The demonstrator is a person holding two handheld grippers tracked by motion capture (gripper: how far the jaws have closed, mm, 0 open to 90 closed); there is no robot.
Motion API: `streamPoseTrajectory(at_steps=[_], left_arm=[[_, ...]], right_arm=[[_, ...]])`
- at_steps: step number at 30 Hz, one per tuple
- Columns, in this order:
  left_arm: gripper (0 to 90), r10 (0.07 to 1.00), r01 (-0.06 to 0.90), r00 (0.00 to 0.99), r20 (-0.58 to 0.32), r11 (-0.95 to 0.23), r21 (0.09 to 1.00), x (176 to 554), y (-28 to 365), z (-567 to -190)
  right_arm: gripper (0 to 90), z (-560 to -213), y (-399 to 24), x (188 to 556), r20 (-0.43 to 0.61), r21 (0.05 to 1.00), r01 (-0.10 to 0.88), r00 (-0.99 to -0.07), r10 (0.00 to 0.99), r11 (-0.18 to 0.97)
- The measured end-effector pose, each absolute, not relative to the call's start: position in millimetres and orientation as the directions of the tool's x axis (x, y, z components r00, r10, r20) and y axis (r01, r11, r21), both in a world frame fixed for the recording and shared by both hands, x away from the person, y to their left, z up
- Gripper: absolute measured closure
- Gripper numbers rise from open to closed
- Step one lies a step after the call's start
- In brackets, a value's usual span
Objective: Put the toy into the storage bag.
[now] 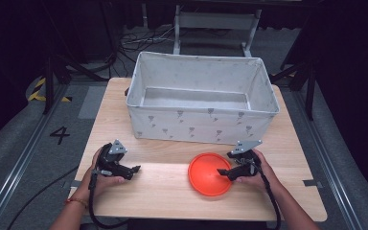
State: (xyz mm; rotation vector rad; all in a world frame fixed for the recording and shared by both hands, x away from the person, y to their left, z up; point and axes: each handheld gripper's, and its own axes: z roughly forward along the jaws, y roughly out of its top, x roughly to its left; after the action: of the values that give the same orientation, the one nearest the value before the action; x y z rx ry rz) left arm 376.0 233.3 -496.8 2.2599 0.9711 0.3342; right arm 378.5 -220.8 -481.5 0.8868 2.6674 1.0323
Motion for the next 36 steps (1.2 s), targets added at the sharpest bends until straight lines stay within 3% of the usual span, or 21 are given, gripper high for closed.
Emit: streamPoseTrajectory(at_steps=[5,15,19,20,26,36], left_arm=[[0.8,0.721,0.556,0.692,-0.022,-0.515,0.652,376,233,-497],[0.8,0.721,0.556,0.692,-0.022,-0.515,0.652,376,233,-497],[0.8,0.722,0.557,0.692,-0.022,-0.514,0.653,376,233,-497],[0.8,0.721,0.556,0.692,-0.022,-0.514,0.653,376,233,-497],[0.8,0.721,0.556,0.692,-0.022,-0.514,0.653,376,233,-497],[0.8,0.721,0.557,0.692,-0.022,-0.514,0.652,376,233,-497]], right_arm=[[16.6,-488,-218,377,0.091,0.641,0.471,-0.83,0.55,0.605],[19.9,-490,-210,369,0.081,0.662,0.443,-0.844,0.531,0.604],[29.9,-490,-211,370,0.086,0.676,0.454,-0.831,0.55,0.58],[37.5,-489,-213,370,0.089,0.681,0.46,-0.824,0.559,0.57],[60.7,-487,-221,375,0.157,0.698,0.507,-0.797,0.584,0.505],[77.5,-458,-226,368,0.141,0.741,0.431,-0.849,0.509,0.515]])
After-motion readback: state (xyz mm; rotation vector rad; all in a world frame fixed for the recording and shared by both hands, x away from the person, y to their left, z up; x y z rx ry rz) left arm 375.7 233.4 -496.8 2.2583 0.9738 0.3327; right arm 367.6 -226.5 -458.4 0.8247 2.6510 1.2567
